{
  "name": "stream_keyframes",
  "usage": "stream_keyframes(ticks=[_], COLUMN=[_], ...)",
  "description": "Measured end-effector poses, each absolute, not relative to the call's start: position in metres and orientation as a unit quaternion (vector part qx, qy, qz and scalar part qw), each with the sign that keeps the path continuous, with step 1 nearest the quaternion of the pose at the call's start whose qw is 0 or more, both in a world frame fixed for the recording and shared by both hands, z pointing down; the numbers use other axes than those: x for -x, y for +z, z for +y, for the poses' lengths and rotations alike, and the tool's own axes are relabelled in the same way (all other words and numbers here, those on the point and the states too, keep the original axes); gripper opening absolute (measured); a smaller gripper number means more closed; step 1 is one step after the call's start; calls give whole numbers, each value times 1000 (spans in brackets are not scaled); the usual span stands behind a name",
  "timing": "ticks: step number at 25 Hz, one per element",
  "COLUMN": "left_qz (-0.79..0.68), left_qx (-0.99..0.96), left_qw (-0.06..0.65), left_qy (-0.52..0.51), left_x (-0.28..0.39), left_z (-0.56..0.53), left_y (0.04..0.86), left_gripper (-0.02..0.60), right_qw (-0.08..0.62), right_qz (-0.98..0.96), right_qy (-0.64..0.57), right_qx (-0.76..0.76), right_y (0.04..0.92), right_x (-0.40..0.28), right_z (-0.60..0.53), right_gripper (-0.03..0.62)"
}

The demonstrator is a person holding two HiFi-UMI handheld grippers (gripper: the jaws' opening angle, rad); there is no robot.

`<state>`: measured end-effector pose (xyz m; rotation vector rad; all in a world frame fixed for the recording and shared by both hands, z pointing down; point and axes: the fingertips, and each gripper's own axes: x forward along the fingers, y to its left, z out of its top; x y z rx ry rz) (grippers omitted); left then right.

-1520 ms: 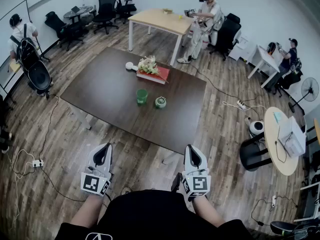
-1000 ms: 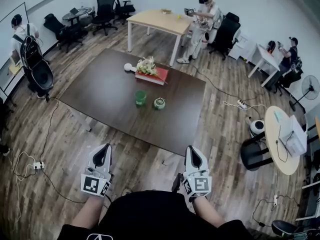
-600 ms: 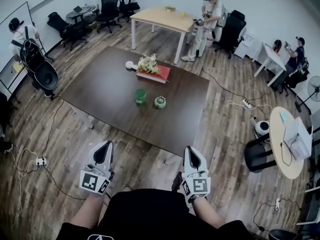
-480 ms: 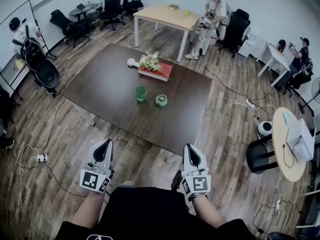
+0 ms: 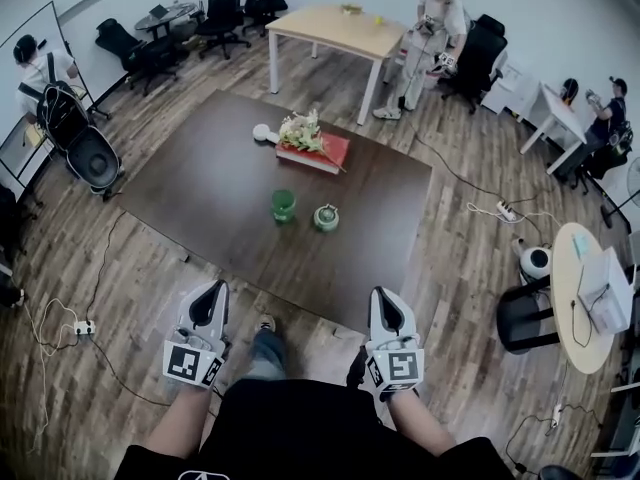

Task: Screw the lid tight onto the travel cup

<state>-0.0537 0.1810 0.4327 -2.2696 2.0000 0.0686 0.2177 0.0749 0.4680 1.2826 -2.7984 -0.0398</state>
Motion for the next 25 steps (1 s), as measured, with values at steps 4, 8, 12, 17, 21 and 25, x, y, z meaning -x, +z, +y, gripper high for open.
stream_keyframes(ticks=[4,8,12,17,21,25], left_qz=[643,619,597,580,583,592], left_qx=[763,782,798,812,809,802], left_qw=[59,56,52,48,46,51], left_qy=[38,50,55,57,57,59], left_x=[85,120,149,172,182,179], left_z=[117,56,5,-40,-62,-75], left_y=[436,432,431,433,435,436], left_gripper=[0,0,0,0,0,0], right_qw=[37,39,46,49,47,48], right_qz=[-900,-882,-868,-860,-856,-861], right_qy=[-27,-30,-33,-35,-29,-27], right_qx=[-433,-469,-494,-507,-514,-505], right_y=[459,445,440,437,436,439], right_x=[-188,-163,-137,-111,-105,-105], right_z=[31,-15,-52,-81,-101,-115], right_gripper=[8,8,8,8,8,8])
